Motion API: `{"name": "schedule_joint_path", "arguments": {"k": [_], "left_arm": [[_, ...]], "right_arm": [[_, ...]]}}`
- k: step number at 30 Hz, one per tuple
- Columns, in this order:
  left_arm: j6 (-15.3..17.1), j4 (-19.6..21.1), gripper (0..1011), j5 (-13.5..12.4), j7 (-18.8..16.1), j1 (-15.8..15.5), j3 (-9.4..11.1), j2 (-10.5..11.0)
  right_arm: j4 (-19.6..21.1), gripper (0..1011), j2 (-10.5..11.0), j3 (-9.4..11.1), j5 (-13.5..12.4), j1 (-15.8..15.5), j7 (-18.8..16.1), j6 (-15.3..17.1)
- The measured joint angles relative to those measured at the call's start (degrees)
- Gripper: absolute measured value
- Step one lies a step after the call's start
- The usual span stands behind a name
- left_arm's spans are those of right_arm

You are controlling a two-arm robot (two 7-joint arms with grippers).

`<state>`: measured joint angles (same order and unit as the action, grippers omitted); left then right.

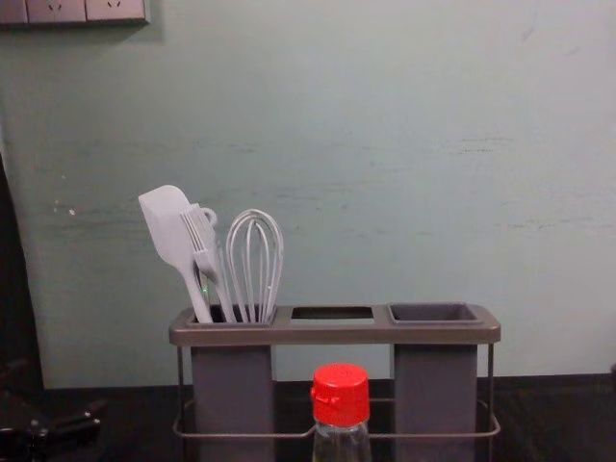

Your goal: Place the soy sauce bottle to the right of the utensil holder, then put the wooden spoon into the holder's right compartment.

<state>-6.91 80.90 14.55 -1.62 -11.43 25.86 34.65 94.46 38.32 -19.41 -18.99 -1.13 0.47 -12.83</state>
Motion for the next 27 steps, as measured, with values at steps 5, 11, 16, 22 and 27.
{"name": "schedule_joint_path", "arguments": {"k": [5, 11, 16, 22, 27], "left_arm": [[0.0, 0.0, 1011, 0.0, 0.0, 0.0, 0.0, 0.0], [0.0, 0.0, 1012, 0.0, 0.0, 0.0, 0.0, 0.0], [0.0, 0.0, 1011, 0.0, 0.0, 0.0, 0.0, 0.0], [0.0, 0.0, 1012, 0.0, 0.0, 0.0, 0.0, 0.0], [0.0, 0.0, 1011, 0.0, 0.0, 0.0, 0.0, 0.0]], "right_arm": [[5.5, 1002, 2.4, 2.6, -2.9, -7.5, -1.9, -4.6], [10.1, 1002, 5.8, 3.1, -7.5, -12.5, -9.8, -7.8], [11.8, 1002, 7.0, 0.8, -9.8, -11.3, -17.0, -6.2], [11.8, 1002, 6.2, -3.0, -10.5, -6.1, -24.1, -0.9], [10.6, 1002, 4.2, -5.6, -10.4, -1.5, -27.8, 3.9]]}}
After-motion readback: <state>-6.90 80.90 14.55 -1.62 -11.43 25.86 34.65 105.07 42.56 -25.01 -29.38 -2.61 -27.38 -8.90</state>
